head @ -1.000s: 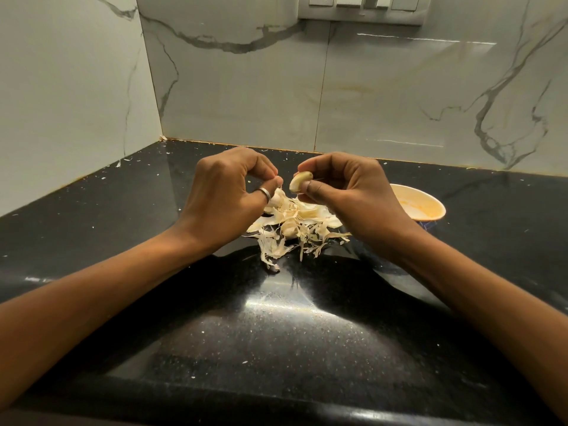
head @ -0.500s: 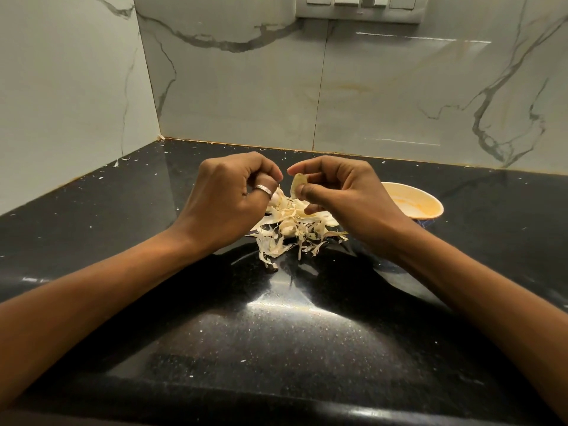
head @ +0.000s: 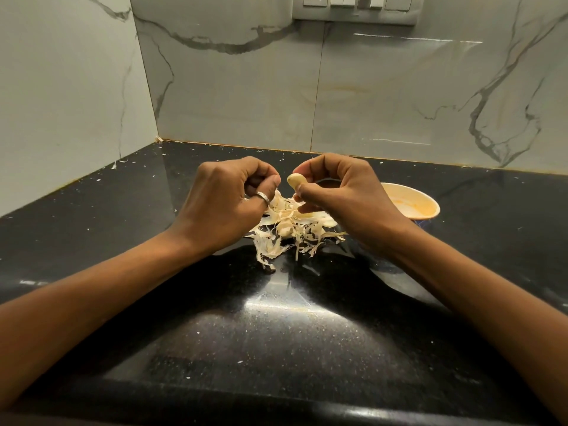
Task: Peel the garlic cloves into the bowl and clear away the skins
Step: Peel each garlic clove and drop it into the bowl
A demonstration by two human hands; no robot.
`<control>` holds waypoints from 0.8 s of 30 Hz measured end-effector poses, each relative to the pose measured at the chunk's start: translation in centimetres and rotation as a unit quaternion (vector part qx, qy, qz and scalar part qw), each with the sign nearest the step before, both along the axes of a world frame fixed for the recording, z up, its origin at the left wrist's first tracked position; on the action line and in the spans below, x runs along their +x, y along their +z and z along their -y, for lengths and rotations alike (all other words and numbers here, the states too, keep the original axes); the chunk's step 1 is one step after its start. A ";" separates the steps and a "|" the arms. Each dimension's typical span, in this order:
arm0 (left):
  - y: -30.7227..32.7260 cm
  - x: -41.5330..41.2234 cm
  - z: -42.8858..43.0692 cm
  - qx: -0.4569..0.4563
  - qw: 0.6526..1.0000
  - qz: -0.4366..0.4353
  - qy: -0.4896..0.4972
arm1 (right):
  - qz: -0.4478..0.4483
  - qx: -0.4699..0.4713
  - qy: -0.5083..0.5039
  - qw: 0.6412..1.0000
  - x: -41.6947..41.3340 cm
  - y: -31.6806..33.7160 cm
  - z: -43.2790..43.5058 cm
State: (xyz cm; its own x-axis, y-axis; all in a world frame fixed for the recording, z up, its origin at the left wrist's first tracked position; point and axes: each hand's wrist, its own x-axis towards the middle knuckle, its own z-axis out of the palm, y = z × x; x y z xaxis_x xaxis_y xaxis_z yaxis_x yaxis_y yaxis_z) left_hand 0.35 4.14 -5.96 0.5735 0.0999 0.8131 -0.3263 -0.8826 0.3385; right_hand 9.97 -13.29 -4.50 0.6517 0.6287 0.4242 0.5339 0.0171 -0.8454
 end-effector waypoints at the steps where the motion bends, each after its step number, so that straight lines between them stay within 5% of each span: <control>1: 0.0 -0.1 0.1 0.006 1.000 0.001 0.001 | 0.008 -0.001 -0.004 1.000 0.1 0.0 0.0; 12: -0.3 0.3 0.0 0.037 0.998 -0.007 -0.041 | 0.073 -0.003 -0.010 0.997 0.7 -0.4 0.0; 24: -0.6 0.4 0.9 -0.224 0.959 -0.137 -0.110 | 0.074 0.027 -0.025 0.997 0.6 -0.8 -0.6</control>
